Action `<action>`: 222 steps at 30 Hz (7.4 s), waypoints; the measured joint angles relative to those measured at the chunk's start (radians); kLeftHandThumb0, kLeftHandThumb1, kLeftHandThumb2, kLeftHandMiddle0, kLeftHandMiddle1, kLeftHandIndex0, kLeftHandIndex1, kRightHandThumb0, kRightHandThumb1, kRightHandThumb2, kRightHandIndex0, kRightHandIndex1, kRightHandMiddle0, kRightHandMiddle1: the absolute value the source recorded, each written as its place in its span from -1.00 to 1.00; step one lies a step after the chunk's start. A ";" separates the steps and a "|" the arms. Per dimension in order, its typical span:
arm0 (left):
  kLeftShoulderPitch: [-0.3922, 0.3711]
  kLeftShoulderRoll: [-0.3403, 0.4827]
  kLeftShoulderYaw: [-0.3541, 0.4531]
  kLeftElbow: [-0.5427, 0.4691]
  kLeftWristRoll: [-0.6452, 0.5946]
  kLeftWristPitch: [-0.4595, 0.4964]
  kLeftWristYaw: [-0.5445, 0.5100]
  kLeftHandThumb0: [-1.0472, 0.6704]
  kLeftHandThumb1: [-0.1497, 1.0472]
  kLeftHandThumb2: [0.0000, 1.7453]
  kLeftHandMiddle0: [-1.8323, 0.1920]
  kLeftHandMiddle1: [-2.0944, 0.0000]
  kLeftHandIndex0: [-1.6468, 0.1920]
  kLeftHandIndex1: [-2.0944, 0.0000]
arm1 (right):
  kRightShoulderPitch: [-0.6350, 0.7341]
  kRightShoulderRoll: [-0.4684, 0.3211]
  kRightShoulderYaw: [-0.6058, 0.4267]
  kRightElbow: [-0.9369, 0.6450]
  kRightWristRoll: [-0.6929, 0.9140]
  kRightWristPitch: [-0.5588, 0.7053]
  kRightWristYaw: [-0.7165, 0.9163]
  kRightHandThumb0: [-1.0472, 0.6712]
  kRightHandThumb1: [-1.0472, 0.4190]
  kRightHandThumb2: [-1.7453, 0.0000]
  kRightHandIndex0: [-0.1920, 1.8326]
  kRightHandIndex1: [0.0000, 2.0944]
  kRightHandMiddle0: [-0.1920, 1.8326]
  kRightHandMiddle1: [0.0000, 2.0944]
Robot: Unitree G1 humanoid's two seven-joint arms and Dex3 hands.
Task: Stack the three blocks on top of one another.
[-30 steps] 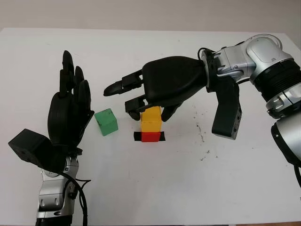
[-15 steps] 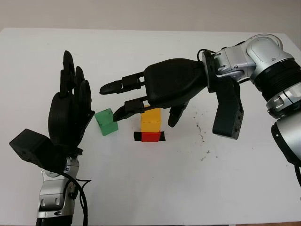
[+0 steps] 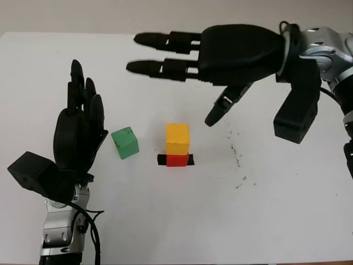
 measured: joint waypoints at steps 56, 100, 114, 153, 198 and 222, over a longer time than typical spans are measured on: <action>-0.129 0.536 -0.261 -0.330 1.075 0.520 -0.474 -0.87 1.00 -0.90 0.81 0.95 0.42 0.89 | 0.805 0.518 -0.515 -0.685 0.544 1.048 -0.079 -0.70 -1.00 0.21 -1.00 -1.00 -1.00 -1.00; -0.134 0.452 -0.344 -0.297 1.232 0.527 -0.555 -0.69 1.00 -0.94 0.62 0.95 0.64 -0.04 | 0.844 0.535 -0.532 -0.700 0.523 1.026 -0.052 -0.68 -1.00 0.30 -1.00 -1.00 -1.00 -1.00; -0.107 0.439 -0.337 -0.268 1.201 0.474 -0.427 -0.13 1.00 -0.86 0.48 0.93 0.58 -0.28 | 0.847 0.534 -0.530 -0.713 0.514 1.051 -0.062 -0.65 -1.00 0.29 -1.00 -1.00 -1.00 -1.00; -0.871 0.661 -0.429 0.053 0.705 0.359 -0.979 -0.25 0.92 -0.94 0.39 0.96 0.33 -0.35 | 0.850 0.547 -0.509 -0.693 0.491 1.053 -0.064 -0.58 -1.00 0.44 -1.00 -1.00 -1.00 -0.98; -1.004 0.439 -0.598 -0.098 0.745 0.898 -1.013 -0.09 1.00 -0.92 0.10 -1.00 0.54 -1.00 | 0.784 0.633 -0.490 -0.608 0.483 1.013 -0.100 -0.71 -1.00 0.45 -1.00 -1.00 -0.99 -0.96; -0.970 0.468 -0.666 -0.113 0.805 0.799 -1.004 -0.03 1.00 -0.89 0.19 -1.00 0.99 -0.48 | 0.783 0.634 -0.492 -0.590 0.496 1.014 -0.098 -0.69 -1.00 0.46 -1.00 -1.00 -1.00 -0.96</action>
